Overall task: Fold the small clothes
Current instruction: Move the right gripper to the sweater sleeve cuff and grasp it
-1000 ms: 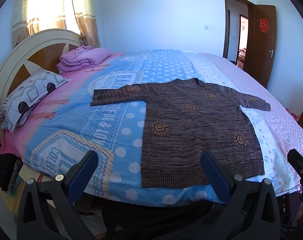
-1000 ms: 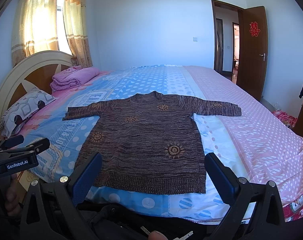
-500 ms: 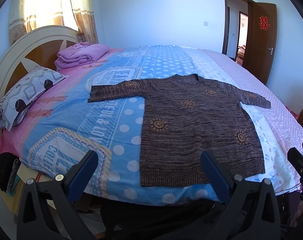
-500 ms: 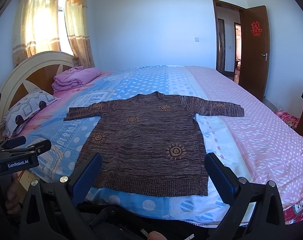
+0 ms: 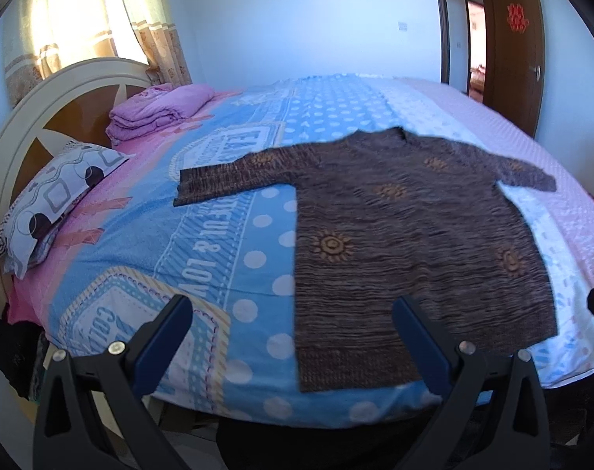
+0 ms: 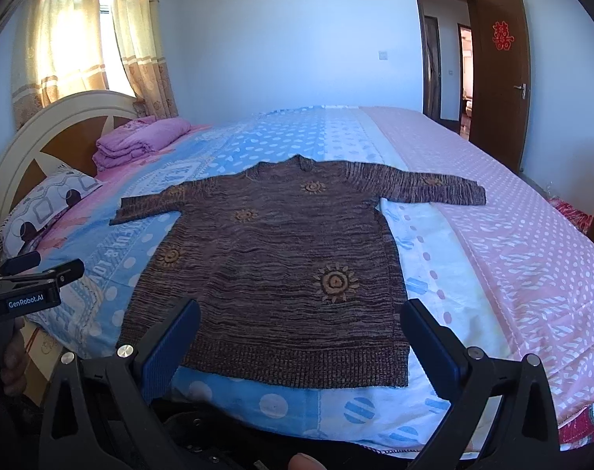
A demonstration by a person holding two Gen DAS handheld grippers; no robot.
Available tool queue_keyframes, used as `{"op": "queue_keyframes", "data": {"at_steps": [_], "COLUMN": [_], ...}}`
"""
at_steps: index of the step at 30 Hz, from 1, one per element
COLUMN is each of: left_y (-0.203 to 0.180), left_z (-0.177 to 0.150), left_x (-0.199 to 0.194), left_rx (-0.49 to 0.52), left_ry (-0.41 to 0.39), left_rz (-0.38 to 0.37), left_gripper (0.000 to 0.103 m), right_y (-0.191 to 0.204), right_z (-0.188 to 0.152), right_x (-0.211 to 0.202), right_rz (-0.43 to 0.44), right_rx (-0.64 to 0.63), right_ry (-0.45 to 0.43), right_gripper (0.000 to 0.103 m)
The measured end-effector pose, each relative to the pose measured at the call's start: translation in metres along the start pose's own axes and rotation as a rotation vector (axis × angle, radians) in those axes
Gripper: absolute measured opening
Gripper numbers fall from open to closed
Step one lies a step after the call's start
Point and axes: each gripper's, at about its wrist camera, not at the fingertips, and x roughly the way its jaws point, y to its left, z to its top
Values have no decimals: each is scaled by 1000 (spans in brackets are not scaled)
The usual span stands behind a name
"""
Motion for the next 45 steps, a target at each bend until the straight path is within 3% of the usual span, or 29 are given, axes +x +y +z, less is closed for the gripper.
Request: {"op": "queue_keyframes", "data": {"at_steps": [13,19,24,30,37,45], "left_y": [-20,-32,-34,-42,-44,-39], "left_z": [32,61,87,106,125,146], "left_x": [88,123,156,200,239,271], "left_rx": [101,144,123,95,73,31], "left_ry": [67,5,-33,3,29,45], "left_rz": [79,144,200,230,261,287], "left_gripper": [103,103,103,103,103,103], "right_y": [-72,-123,-165,-217,-266,-311], "right_z": [17,42,67,94,112,142], "right_x": [76,105,130,165,206,236], "right_rz": [-89,-160,-221,-303,-340,-348], "right_rx": [79,147,190,228,282,329], "right_ry": [97,92,91,112,140,141], "right_gripper": [102,102,102,102,101,80]}}
